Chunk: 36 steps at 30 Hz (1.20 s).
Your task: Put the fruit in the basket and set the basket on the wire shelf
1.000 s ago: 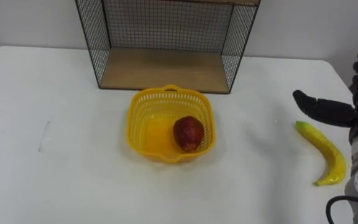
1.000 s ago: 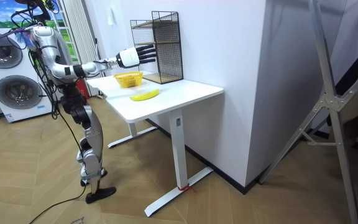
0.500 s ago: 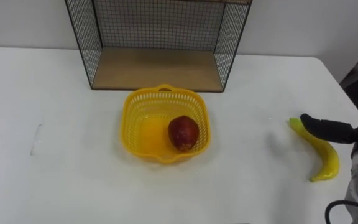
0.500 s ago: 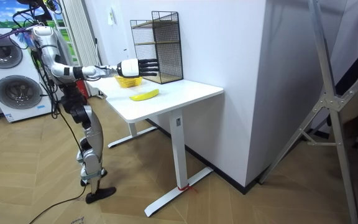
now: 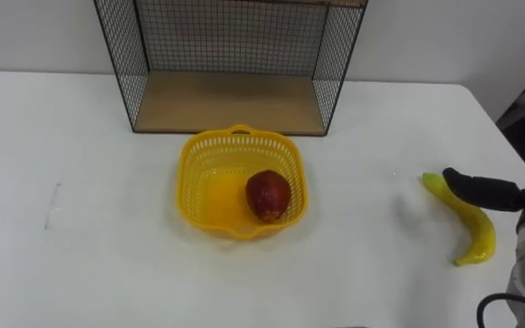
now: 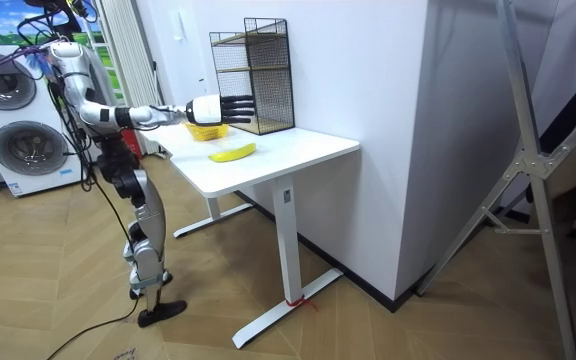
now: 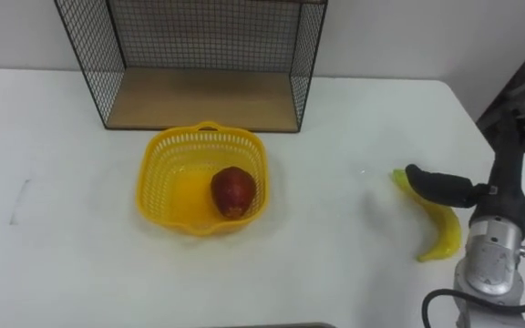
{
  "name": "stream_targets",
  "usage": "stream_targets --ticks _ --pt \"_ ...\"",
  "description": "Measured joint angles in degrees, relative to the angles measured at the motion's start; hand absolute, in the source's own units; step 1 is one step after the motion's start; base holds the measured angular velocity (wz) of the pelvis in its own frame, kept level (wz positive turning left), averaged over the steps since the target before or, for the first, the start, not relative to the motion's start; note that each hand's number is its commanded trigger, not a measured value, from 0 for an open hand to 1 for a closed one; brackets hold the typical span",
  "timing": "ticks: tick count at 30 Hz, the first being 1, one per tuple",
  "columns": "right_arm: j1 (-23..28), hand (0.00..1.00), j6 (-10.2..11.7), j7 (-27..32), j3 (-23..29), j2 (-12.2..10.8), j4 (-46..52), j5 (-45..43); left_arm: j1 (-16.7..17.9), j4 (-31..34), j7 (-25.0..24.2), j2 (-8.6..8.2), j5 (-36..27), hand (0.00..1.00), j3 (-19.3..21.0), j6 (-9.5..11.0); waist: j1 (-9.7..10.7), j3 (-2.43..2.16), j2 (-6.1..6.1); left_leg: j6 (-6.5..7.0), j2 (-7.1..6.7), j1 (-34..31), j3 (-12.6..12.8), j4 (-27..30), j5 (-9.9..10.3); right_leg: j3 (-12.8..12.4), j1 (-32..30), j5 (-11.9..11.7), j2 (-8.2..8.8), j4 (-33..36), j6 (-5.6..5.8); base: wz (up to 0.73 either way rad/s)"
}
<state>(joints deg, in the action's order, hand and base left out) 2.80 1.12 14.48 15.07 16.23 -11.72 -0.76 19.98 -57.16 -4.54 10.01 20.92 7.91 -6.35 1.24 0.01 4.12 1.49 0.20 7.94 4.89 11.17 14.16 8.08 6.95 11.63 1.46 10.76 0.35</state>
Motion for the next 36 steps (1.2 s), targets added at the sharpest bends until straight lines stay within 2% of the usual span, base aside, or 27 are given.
stream_targets --ticks 3,5,7,13,21,27,36 --pt "-0.04 0.0 0.0 -1.71 -0.03 0.05 -2.99 0.0 -0.04 -0.08 -0.03 0.03 -0.01 0.0 0.54 -0.02 -0.05 -0.26 0.33 0.0 0.0 -0.14 -0.2 0.16 0.0 0.1 0.03 0.0 0.0 0.0 0.0 0.04" --pt "-0.05 0.0 -0.78 -3.3 -0.07 0.05 -5.37 0.08 -0.05 -0.08 -0.04 0.03 -0.01 0.0 0.58 -0.28 -0.09 -0.37 0.48 0.0 0.02 -0.28 -0.32 0.18 0.0 0.26 0.11 0.0 0.04 0.05 0.0 0.02" --pt "-0.05 0.0 -2.07 -5.38 -0.15 0.05 -6.72 0.06 -0.09 -0.09 -0.04 0.03 -0.01 0.0 0.58 -0.88 -0.1 -0.35 0.26 0.0 0.05 -0.4 -0.33 0.16 0.0 0.26 0.1 0.0 0.06 0.08 0.0 0.0" --pt "-0.05 0.0 -3.0 -8.86 -0.16 0.07 -7.89 0.04 -0.14 -0.05 -0.14 0.03 0.0 0.0 1.01 -1.26 -0.08 -0.31 -0.26 0.0 0.02 -0.49 -0.33 0.11 0.0 0.27 0.04 0.0 0.06 0.15 0.0 0.0" --pt "0.02 0.0 -3.77 -12.95 -1.92 0.12 -8.53 -0.42 -0.13 0.37 -0.15 0.03 -0.02 0.0 0.81 -1.28 -0.16 -0.27 0.17 0.0 0.02 -0.49 -0.36 0.22 0.0 0.31 0.41 0.0 0.14 0.14 0.0 0.0" --pt "-0.01 0.0 -3.69 -14.79 -3.15 0.23 -10.75 -4.1 -0.21 0.0 -0.15 0.15 -0.04 0.0 0.63 -1.28 -0.17 -0.33 1.0 0.01 0.04 -0.24 -0.88 0.49 0.01 0.7 1.04 0.0 0.2 0.02 0.0 0.04" --pt "-0.04 0.0 -3.03 -15.53 -3.07 0.35 -12.85 -8.55 -0.39 -0.54 -0.11 0.1 -0.02 0.0 0.12 -1.3 -0.14 -0.33 0.52 0.02 0.04 0.48 -1.4 0.29 0.05 1.35 2.02 0.0 0.21 0.01 0.0 0.01"
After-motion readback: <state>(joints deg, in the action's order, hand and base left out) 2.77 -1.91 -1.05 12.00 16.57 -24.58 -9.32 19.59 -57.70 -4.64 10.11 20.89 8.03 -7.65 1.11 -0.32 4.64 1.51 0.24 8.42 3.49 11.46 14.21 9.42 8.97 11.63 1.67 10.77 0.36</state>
